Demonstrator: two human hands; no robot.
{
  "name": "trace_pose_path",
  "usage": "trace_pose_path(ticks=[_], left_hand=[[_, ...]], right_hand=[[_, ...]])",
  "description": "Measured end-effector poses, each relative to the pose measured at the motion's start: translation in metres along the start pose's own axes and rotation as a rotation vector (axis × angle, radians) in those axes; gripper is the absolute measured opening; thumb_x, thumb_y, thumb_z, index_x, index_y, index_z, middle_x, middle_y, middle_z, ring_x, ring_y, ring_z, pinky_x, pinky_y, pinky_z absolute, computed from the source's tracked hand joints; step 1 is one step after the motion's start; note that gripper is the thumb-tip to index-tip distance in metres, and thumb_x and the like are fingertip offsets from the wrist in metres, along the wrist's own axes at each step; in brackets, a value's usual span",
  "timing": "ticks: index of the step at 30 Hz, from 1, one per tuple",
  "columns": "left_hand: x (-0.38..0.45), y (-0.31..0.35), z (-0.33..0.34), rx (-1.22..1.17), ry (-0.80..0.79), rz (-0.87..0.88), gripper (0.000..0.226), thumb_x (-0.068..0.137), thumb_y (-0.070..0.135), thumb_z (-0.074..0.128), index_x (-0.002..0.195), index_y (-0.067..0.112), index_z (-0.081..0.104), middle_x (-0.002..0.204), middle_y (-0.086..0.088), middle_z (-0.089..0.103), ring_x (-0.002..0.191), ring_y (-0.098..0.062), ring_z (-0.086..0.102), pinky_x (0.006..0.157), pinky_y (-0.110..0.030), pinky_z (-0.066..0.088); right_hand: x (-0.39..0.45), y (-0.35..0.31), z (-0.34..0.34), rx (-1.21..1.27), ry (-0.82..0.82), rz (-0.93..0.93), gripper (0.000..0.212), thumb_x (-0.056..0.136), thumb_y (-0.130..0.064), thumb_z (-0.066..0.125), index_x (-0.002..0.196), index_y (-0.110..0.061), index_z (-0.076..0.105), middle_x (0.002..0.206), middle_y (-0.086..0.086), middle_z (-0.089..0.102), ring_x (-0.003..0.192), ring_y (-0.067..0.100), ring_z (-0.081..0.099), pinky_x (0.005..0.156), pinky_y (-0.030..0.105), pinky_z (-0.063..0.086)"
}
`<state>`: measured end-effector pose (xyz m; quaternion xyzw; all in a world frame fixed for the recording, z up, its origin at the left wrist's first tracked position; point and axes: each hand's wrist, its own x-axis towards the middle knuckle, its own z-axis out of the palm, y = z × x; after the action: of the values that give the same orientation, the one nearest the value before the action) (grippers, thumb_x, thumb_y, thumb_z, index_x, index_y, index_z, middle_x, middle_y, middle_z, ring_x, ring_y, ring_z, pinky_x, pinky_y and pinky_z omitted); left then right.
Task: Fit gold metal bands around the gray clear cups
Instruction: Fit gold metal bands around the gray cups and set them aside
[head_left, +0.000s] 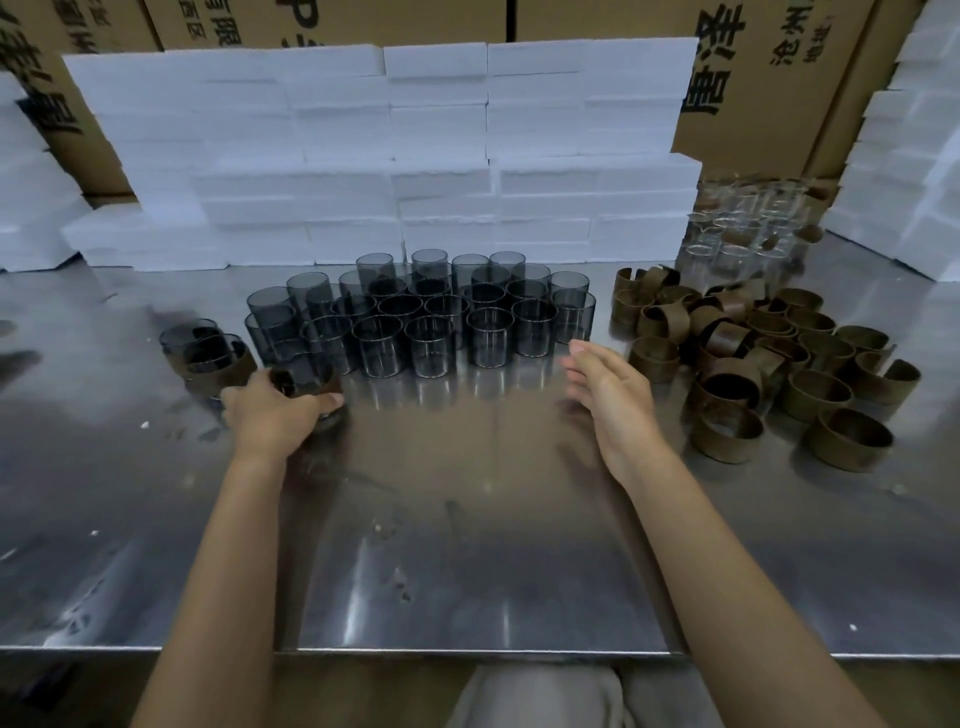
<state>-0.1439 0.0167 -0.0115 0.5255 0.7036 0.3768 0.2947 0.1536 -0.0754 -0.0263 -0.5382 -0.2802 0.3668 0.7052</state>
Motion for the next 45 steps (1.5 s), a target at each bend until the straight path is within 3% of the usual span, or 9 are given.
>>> trace_pose_path(ticks=[5,14,17,23,28,32,37,40,45], left_hand=[[0.017,-0.007,0.0,-0.067,0.172,0.012,0.08,0.085,0.018,0.083,0.148,0.008,0.034,0.15,-0.021,0.04,0.133,-0.039,0.048,0.113,-0.049,0.041],[0.013,-0.002,0.006,-0.064,0.406,0.04,0.072,0.084,0.01,0.082,0.139,0.005,0.035,0.149,-0.023,0.033,0.13,-0.042,0.046,0.109,-0.049,0.042],[-0.001,0.011,0.018,0.027,0.479,0.221,0.065,0.082,0.012,0.083,0.131,0.001,0.043,0.141,-0.025,0.037,0.126,-0.042,0.044,0.105,-0.042,0.037],[-0.034,0.043,0.07,0.107,0.001,0.706,0.04,0.094,0.026,0.071,0.13,0.019,0.055,0.121,-0.002,0.04,0.118,-0.018,0.044,0.106,-0.035,0.04],[-0.036,0.047,0.095,0.21,-0.011,0.648,0.038,0.098,0.03,0.067,0.13,0.012,0.058,0.113,-0.001,0.034,0.106,-0.018,0.04,0.087,-0.033,0.043],[-0.04,0.052,0.094,0.163,0.02,0.604,0.019,0.099,0.024,0.066,0.111,0.01,0.061,0.11,-0.006,0.036,0.101,-0.025,0.047,0.092,-0.043,0.05],[-0.061,0.072,0.086,-0.039,0.009,0.707,0.011,0.099,0.023,0.066,0.101,0.015,0.059,0.111,-0.005,0.039,0.104,-0.025,0.05,0.095,-0.031,0.047],[-0.076,0.104,0.082,-0.219,-0.157,0.761,0.011,0.098,0.023,0.066,0.098,0.022,0.055,0.113,-0.002,0.05,0.103,-0.017,0.055,0.086,-0.014,0.043],[-0.08,0.134,0.091,-0.336,-0.656,0.7,0.007,0.097,0.018,0.068,0.099,0.017,0.061,0.106,-0.002,0.067,0.092,-0.007,0.065,0.083,-0.017,0.052]], right_hand=[[0.002,0.001,0.001,0.013,0.005,0.001,0.009,0.1,-0.016,0.064,0.097,-0.02,0.071,0.094,0.002,0.069,0.077,0.009,0.059,0.06,0.013,0.051],[0.004,0.003,0.0,0.023,0.002,0.014,0.008,0.099,-0.016,0.064,0.096,-0.019,0.07,0.091,0.0,0.069,0.075,0.008,0.06,0.065,0.016,0.052],[0.005,0.003,-0.001,-0.004,0.007,0.015,0.008,0.099,-0.018,0.064,0.096,-0.02,0.071,0.093,0.0,0.07,0.082,0.01,0.061,0.074,0.019,0.052],[0.004,0.002,0.0,-0.001,0.006,0.019,0.008,0.1,-0.019,0.064,0.097,-0.02,0.071,0.098,0.002,0.071,0.088,0.012,0.063,0.082,0.023,0.053],[0.003,0.002,-0.001,0.024,-0.004,0.033,0.009,0.101,-0.018,0.063,0.097,-0.019,0.07,0.098,0.002,0.07,0.086,0.012,0.062,0.08,0.023,0.052],[0.005,0.001,-0.001,0.012,-0.004,0.05,0.009,0.101,-0.018,0.063,0.096,-0.019,0.071,0.095,0.001,0.07,0.084,0.011,0.062,0.079,0.023,0.052],[0.005,-0.004,-0.002,0.036,-0.022,0.091,0.013,0.101,-0.027,0.063,0.103,-0.016,0.07,0.109,0.007,0.071,0.1,0.017,0.065,0.089,0.027,0.054],[0.002,-0.013,-0.002,0.235,-0.138,0.208,0.038,0.102,-0.042,0.056,0.123,-0.011,0.064,0.126,0.014,0.068,0.109,0.022,0.067,0.087,0.028,0.057],[-0.004,-0.02,-0.01,0.604,-0.39,0.378,0.069,0.097,-0.065,0.049,0.133,-0.007,0.057,0.126,0.025,0.068,0.107,0.033,0.072,0.082,0.037,0.06]])
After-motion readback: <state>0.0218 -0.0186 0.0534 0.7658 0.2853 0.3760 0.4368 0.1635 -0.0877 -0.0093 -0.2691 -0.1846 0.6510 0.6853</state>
